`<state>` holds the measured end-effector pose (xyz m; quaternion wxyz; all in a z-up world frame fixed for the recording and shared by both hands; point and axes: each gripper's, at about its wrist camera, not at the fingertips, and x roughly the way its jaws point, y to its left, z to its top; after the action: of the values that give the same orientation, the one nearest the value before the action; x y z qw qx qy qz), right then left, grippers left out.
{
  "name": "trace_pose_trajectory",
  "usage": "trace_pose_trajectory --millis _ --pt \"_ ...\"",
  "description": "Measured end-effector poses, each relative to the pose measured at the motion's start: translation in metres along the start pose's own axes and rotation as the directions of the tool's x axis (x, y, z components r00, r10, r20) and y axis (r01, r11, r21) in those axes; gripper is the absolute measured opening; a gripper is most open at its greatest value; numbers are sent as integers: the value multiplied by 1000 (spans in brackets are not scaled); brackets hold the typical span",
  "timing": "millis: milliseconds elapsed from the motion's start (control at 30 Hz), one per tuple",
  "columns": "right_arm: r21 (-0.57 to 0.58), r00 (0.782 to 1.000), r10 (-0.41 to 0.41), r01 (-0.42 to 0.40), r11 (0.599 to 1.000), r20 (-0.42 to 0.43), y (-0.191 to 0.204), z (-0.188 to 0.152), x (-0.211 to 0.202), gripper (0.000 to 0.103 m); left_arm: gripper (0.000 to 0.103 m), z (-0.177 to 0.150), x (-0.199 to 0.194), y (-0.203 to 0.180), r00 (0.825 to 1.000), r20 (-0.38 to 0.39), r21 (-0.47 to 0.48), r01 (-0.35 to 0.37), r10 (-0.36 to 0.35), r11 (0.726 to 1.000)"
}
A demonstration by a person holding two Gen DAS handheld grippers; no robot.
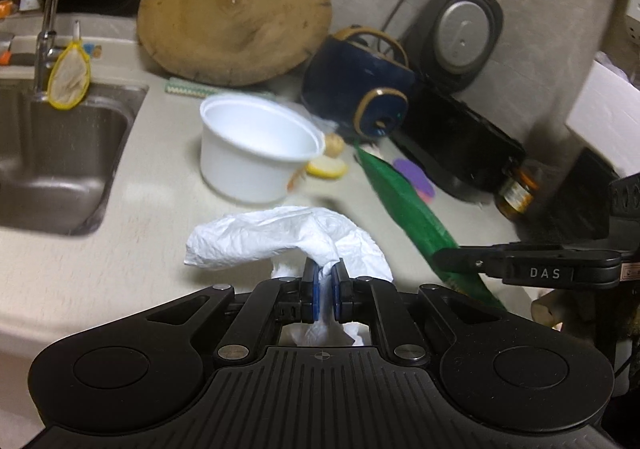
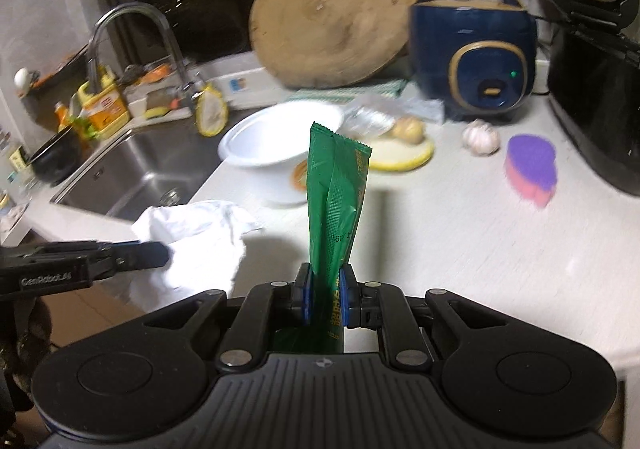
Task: Collect trash
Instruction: 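Drop the tissue into the green-lined bin while the right tool drops the green packet in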
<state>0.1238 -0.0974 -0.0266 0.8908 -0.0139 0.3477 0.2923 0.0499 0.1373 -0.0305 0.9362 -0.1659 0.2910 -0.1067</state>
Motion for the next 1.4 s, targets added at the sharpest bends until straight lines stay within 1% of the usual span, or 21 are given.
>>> trace_pose_trajectory --millis 200,300,433,500,567,633,733,800,833,867,900,933,967,1000,1033,1100,1133,1167,1267,1333,1400 --pt "6 999 0 0 1000 -53 41 -44 -6 13 10 -38 -22 14 997 -68 -16 30 -32 999" --pt "20 995 35 -33 999 -96 54 -69 -7 13 10 -56 -33 23 994 -102 -19 35 -37 999" --pt "21 981 62 -59 998 -183 69 -101 3 13 10 -74 -34 44 987 -161 -64 20 -30 998" --pt "30 967 79 -74 997 -242 75 -114 11 13 10 -88 -28 59 976 -217 -99 5 -26 995" --pt "26 947 92 -89 996 -307 79 -129 23 13 10 -105 -15 73 953 -301 -137 3 -44 991" --pt "35 920 93 -86 996 -381 79 -143 38 13 10 -130 6 89 920 -387 -184 -13 -61 983" --pt "66 883 86 -63 996 -461 72 -161 66 13 10 -174 49 112 864 -501 -244 -78 -57 967" --pt "72 856 78 -48 996 -511 66 -173 89 13 10 -204 79 126 841 -536 -305 -113 -72 946" --pt "80 836 84 -48 996 -542 62 -181 103 13 10 -220 95 134 835 -542 -340 -121 -89 933" --pt "89 817 97 -56 994 -569 59 -190 118 13 15 -236 112 142 827 -553 -373 -134 -104 918" --pt "91 793 103 -60 994 -600 55 -202 137 13 16 -254 131 151 810 -575 -398 -153 -115 905" --pt "84 769 93 -52 995 -632 53 -214 154 13 16 -271 150 157 783 -611 -397 -175 -117 901" --pt "80 737 83 -39 996 -671 51 -228 174 13 16 -289 167 164 747 -657 -372 -205 -101 905" --pt "85 705 81 -30 996 -705 49 -242 191 13 16 -301 178 168 720 -690 -339 -231 -74 912" --pt "95 669 92 -32 995 -737 50 -257 208 13 17 -310 186 171 703 -709 -314 -240 -58 919" --pt "100 602 116 -61 993 -790 55 -283 235 13 17 -323 192 177 688 -722 -314 -232 -73 921" --pt "99 573 126 -77 992 -810 57 -298 246 13 17 -326 192 182 690 -719 -328 -235 -81 915" --pt "103 545 133 -86 991 -828 60 -310 259 13 18 -327 189 187 698 -711 -342 -236 -86 910" --pt "153 462 159 -50 987 -873 60 -343 306 13 18 -324 172 201 738 -671 -361 -243 -71 900" --pt "192 411 180 -11 981 -894 55 -364 342 13 18 -317 158 207 769 -635 -383 -235 -70 893" --pt "179 341 154 41 983 -927 50 -390 379 13 17 -304 148 213 800 -596 -399 -228 -62 888"
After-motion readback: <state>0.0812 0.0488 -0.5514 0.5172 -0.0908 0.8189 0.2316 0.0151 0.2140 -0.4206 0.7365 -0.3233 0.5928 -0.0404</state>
